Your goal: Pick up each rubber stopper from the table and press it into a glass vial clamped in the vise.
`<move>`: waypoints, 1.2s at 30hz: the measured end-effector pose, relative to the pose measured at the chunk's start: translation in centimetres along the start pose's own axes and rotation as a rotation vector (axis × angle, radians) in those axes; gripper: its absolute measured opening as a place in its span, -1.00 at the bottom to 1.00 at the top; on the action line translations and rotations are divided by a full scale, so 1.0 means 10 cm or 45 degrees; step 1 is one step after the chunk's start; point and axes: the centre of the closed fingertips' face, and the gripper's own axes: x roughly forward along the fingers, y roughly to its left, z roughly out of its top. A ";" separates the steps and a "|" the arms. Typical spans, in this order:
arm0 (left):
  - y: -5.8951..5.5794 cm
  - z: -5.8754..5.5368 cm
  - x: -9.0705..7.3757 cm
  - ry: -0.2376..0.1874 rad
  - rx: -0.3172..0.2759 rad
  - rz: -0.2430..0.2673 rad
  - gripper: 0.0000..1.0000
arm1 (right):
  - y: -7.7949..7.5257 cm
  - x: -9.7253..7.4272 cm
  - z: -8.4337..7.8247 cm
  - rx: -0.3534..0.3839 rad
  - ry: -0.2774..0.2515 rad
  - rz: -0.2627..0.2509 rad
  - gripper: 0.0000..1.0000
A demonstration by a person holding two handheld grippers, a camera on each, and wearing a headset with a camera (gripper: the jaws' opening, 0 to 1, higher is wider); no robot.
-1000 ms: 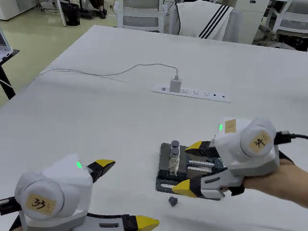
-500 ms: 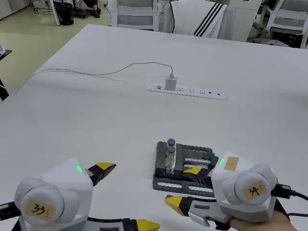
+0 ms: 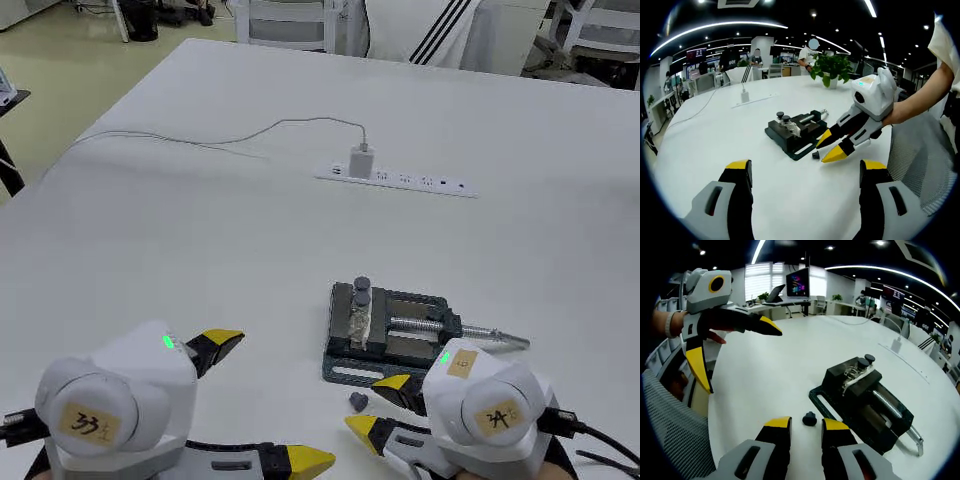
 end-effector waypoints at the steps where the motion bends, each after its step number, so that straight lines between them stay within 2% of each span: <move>1: 0.00 0.00 0.00 0.000 -0.002 0.000 0.75 | -0.01 0.00 0.00 0.011 -0.001 -0.005 -0.67; 10: -0.03 -0.01 0.02 0.000 -0.007 -0.005 0.75 | -0.01 0.04 -0.06 0.045 0.010 -0.012 -0.73; 20: -0.03 -0.03 0.02 0.001 -0.016 -0.003 0.74 | -0.05 0.08 -0.05 0.060 0.011 -0.020 -0.78; 36: -0.04 -0.06 0.03 0.006 -0.017 -0.008 0.74 | -0.04 0.06 -0.08 0.045 0.018 -0.007 -0.83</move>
